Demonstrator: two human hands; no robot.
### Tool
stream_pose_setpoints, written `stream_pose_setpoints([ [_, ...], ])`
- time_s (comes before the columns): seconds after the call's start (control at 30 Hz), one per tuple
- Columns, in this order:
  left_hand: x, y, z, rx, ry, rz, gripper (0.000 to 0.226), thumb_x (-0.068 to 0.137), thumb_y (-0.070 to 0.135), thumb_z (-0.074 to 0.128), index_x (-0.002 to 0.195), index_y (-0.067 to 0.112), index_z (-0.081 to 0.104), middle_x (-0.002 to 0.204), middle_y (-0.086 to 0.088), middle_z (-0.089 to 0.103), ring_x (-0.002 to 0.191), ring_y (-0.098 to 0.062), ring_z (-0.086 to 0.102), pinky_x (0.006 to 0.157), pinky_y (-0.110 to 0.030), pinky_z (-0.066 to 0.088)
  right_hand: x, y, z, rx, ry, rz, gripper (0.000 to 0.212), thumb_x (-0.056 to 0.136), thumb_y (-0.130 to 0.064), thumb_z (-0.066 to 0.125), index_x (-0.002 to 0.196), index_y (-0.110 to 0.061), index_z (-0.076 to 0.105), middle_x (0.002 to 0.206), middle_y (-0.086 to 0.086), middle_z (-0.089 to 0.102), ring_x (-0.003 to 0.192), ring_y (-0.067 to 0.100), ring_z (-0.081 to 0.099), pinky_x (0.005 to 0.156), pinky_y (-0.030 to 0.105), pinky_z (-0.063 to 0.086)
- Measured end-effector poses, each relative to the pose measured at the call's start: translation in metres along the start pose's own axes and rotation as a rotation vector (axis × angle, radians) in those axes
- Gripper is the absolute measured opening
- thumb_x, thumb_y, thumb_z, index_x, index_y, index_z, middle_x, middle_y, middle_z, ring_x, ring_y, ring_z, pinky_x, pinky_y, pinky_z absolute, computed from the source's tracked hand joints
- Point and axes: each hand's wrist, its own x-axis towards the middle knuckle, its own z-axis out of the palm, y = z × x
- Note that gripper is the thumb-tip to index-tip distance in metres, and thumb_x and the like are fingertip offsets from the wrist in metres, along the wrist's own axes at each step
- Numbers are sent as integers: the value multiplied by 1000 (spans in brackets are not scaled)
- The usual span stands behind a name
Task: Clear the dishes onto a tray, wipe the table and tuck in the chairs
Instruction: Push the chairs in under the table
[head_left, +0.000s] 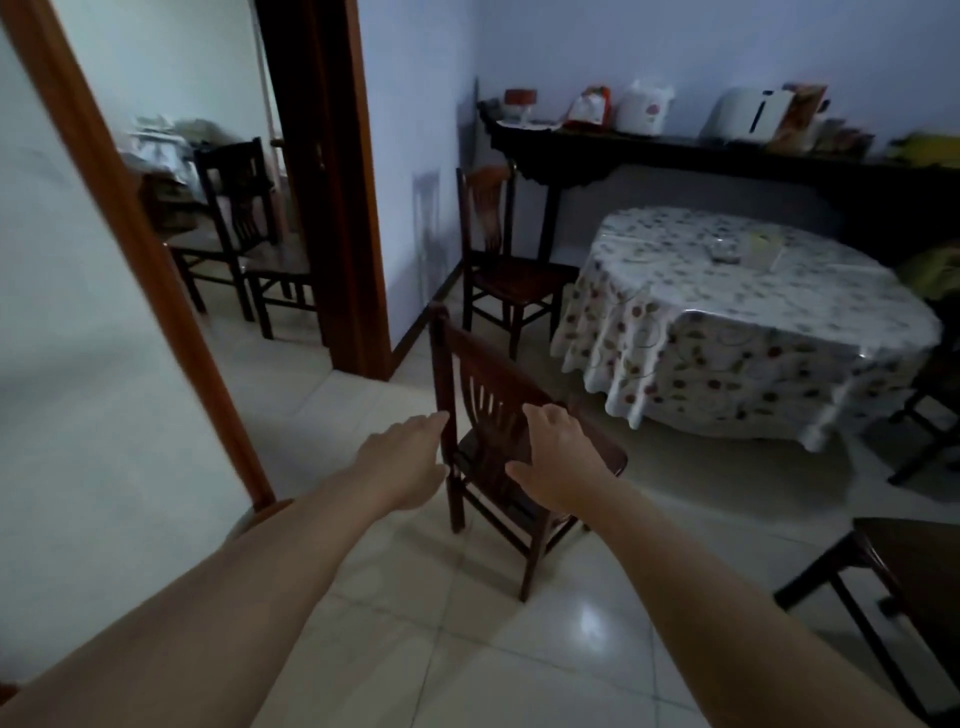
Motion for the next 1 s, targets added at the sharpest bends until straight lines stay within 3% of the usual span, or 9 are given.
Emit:
stream_pose_setpoints([
  [0.27,119,8,7,39,11,32,69,88,30,57,145,24,20,149,-4,32,132,-24,37,102,-39,36,98,40,-3,52,9,56,83,83,-31,66,147,-14,15,146,13,26,134,32,27,110,43,29],
  [0.57,237,-24,3,123,-69,164,82,87,33,60,149,21,7,157,-6,9,141,-27,19,109,-45,29,194,38,25,47,6,121,95,79,-30,71,149,-16,8,147,11,25,135,30,27,110,39,29],
  [0.7,296,-43,-2,155,-93,330,85,84,35,63,148,19,10,156,-6,13,140,-27,20,109,-48,29,236,30,41,-46,62,231,97,78,-38,70,149,-18,8,145,8,31,134,28,30,110,40,26],
  [0.9,367,-74,0,212,-213,521,88,84,37,64,149,20,8,157,-4,8,144,-25,8,113,-52,11,281,19,68,-116,99,466,94,76,-42,71,147,-19,14,144,6,36,133,26,32,111,40,25],
  [1.0,392,-82,3,242,-238,600,83,82,39,63,147,19,16,153,-4,23,141,-24,17,112,-50,15,290,19,79,-102,79,562,86,78,-42,70,145,-21,20,143,6,37,133,27,32,110,42,27],
])
